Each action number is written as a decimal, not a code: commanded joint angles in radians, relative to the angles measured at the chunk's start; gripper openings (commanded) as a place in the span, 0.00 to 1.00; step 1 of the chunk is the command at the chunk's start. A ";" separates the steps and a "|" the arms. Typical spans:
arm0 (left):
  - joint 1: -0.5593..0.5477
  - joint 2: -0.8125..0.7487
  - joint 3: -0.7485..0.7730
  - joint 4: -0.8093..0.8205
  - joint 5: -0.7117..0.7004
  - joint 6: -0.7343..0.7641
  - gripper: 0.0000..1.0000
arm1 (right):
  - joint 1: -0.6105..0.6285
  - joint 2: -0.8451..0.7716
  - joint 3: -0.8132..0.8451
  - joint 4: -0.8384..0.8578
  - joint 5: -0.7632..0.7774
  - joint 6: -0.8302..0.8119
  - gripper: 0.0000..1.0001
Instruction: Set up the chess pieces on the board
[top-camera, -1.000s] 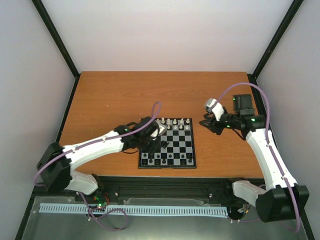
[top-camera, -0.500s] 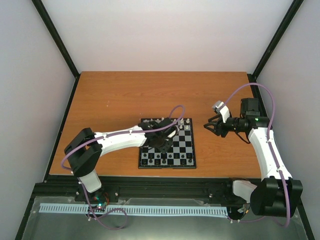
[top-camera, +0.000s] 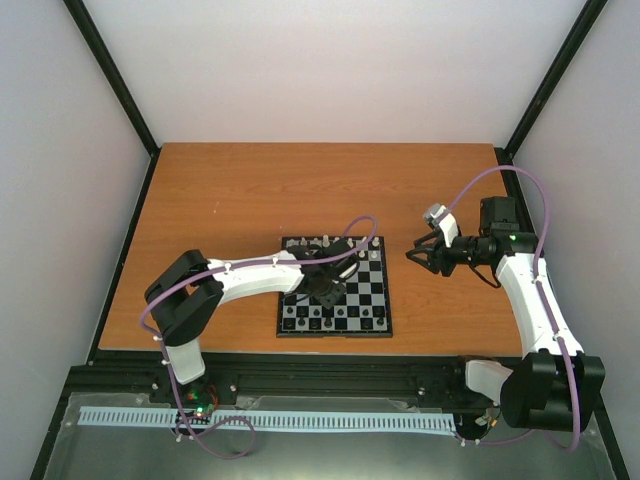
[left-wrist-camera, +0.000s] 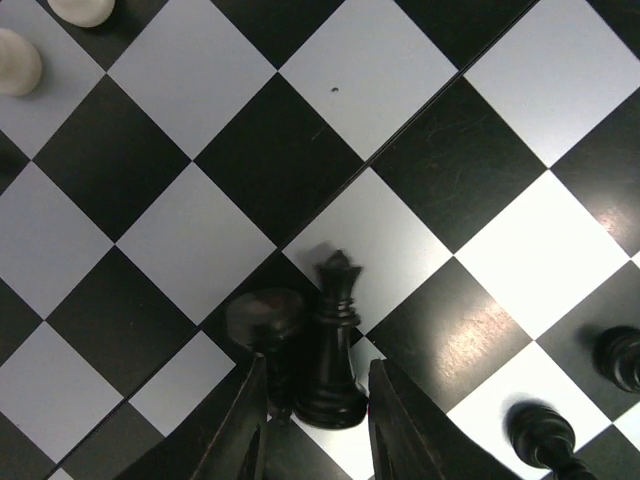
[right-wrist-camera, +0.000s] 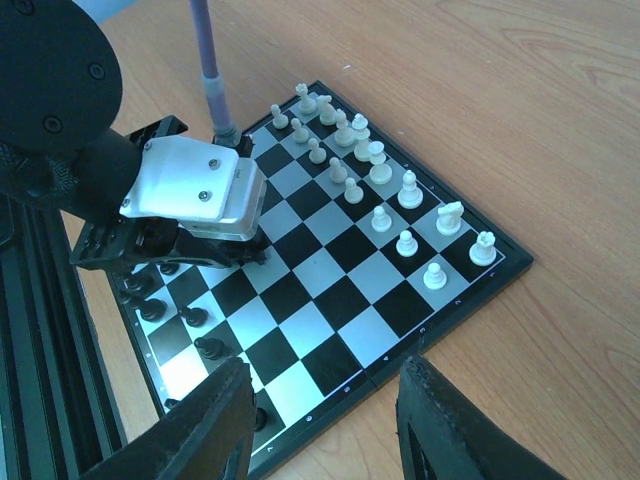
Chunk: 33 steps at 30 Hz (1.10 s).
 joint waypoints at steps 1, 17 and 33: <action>-0.007 0.015 0.021 -0.002 -0.008 0.006 0.31 | -0.009 0.006 0.006 -0.005 -0.029 -0.021 0.39; -0.022 0.001 0.027 0.014 -0.041 0.004 0.41 | -0.009 0.015 0.008 -0.016 -0.035 -0.034 0.39; -0.044 -0.051 0.024 0.042 0.042 0.043 0.35 | -0.009 0.020 0.009 -0.025 -0.039 -0.040 0.39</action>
